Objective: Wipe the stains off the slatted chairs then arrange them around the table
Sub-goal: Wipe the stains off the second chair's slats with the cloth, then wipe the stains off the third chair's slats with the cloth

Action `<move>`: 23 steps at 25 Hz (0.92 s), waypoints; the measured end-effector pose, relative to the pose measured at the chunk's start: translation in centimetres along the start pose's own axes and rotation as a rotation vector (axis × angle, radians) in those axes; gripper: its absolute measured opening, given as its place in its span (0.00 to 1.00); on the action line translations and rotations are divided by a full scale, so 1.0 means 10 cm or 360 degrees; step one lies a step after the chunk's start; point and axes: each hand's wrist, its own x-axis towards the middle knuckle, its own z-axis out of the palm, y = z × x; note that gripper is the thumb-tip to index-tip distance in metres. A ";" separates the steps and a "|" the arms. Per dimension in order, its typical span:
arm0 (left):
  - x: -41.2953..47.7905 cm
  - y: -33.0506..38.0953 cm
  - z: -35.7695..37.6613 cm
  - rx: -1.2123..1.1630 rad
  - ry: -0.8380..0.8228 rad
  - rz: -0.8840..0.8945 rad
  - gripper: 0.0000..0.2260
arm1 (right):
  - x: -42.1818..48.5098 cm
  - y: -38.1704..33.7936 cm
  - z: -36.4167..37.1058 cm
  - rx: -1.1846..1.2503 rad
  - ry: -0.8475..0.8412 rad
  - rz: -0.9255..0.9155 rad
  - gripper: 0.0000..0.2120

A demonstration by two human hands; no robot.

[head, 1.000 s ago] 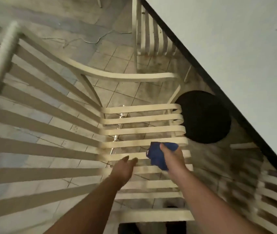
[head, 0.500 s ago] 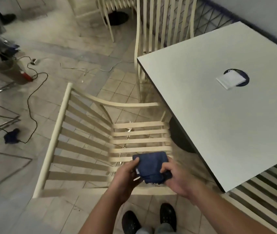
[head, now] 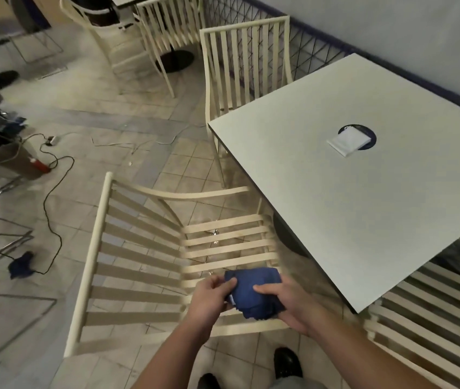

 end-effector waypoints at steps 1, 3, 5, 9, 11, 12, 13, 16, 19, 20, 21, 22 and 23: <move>0.02 0.05 -0.05 0.0029 0.0006 0.0032 0.07 | -0.01 -0.02 0.07 -0.0029 0.0018 -0.0013 0.31; 0.10 0.17 -0.21 0.0080 0.0013 0.0113 0.07 | -0.01 -0.06 0.24 -0.0067 0.0028 -0.0042 0.32; 0.20 0.28 -0.43 0.0162 -0.0037 0.0209 0.07 | 0.06 -0.05 0.43 -0.0008 0.0030 -0.0072 0.31; 0.44 0.42 -1.06 0.0534 -0.0271 0.0358 0.05 | 0.21 0.12 0.89 0.0235 0.0088 -0.0046 0.26; 0.62 0.57 -1.67 0.0873 -0.0423 0.0497 0.05 | 0.24 0.25 1.25 0.0151 0.0274 -0.0093 0.22; 0.70 0.68 -2.01 0.1034 -0.0464 0.0578 0.06 | 0.24 0.30 1.45 0.0044 0.0382 -0.0120 0.21; 0.76 0.81 -2.37 0.1181 -0.0480 0.0663 0.07 | 0.23 0.34 1.65 -0.0080 0.0478 -0.0144 0.21; 0.96 1.12 -3.26 0.1545 -0.0427 0.0900 0.10 | 0.25 0.38 2.20 -0.0164 0.0736 -0.0188 0.21; 1.19 1.26 -3.94 0.1975 -0.0342 0.1169 0.14 | 0.34 0.35 2.76 0.0087 0.0885 -0.0204 0.17; 1.28 1.21 -4.08 0.2223 -0.0353 0.1276 0.17 | 0.35 0.35 2.89 0.0143 0.0904 -0.0206 0.16; 1.33 1.16 -4.22 0.2463 -0.0412 0.1342 0.21 | 0.39 0.36 2.97 0.0167 0.0923 -0.0199 0.14; 1.39 1.07 -4.34 0.2600 -0.0473 0.1383 0.25 | 0.44 0.39 3.04 0.0176 0.0955 -0.0196 0.13; 1.45 0.98 -4.44 0.2669 -0.0529 0.1433 0.28 | 0.51 0.44 3.07 0.0204 0.1006 -0.0194 0.13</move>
